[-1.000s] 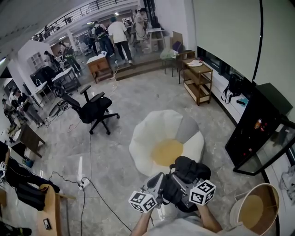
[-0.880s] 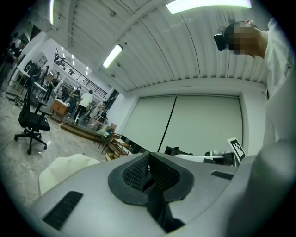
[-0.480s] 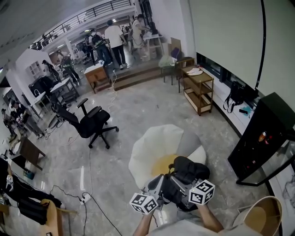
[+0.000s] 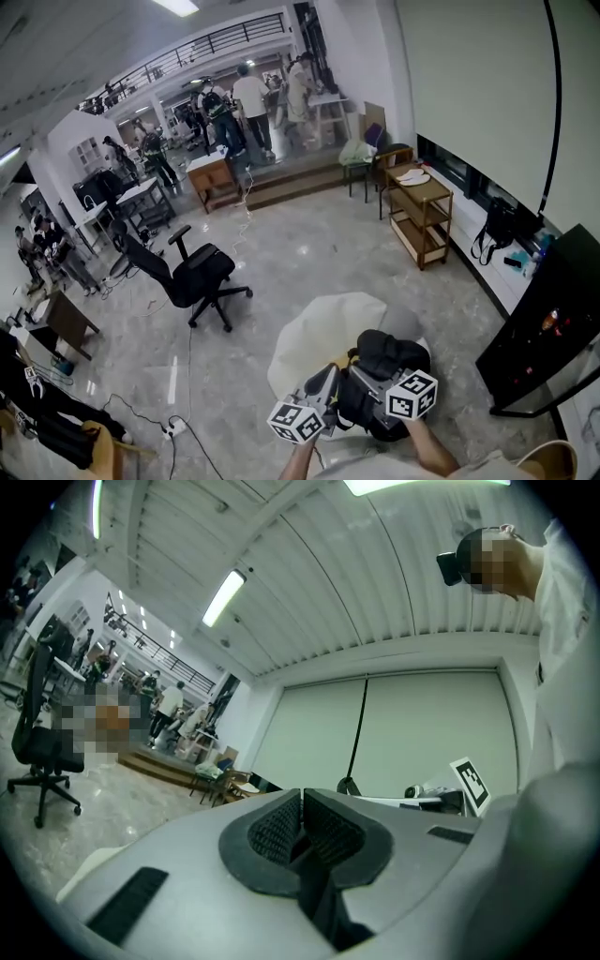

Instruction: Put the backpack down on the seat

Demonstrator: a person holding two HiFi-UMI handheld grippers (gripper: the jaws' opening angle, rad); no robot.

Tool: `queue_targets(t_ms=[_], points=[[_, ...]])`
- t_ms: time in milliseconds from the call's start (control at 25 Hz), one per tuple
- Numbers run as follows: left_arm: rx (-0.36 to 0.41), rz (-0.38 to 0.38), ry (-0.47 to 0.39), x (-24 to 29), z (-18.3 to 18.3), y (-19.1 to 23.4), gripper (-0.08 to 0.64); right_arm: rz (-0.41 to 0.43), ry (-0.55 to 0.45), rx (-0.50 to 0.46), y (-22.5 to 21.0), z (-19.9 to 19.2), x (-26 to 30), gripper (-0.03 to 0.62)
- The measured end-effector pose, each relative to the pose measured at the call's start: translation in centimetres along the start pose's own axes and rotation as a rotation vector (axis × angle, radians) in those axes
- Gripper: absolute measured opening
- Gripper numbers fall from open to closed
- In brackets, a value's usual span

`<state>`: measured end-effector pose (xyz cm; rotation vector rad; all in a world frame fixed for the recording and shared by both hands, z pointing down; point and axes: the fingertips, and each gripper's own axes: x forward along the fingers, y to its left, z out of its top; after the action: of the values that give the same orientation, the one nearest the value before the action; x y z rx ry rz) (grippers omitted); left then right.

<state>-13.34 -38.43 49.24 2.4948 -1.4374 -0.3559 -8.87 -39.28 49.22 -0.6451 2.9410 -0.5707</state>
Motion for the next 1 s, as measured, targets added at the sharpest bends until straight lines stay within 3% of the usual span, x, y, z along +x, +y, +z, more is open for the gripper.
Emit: queue_targets(t_ms=[560, 1000], points=[[-0.005, 0.087, -0.013, 4.6, -0.9, 6.3, 0.038, 0.072, 0.024, 0.027, -6.4, 0.7, 5.5, 0.057], [-0.001, 0.099, 0.018, 6.4, -2.1, 7.3, 0.038, 0.064, 0.04, 0.05, -8.8, -0.1, 6.4, 0.057]])
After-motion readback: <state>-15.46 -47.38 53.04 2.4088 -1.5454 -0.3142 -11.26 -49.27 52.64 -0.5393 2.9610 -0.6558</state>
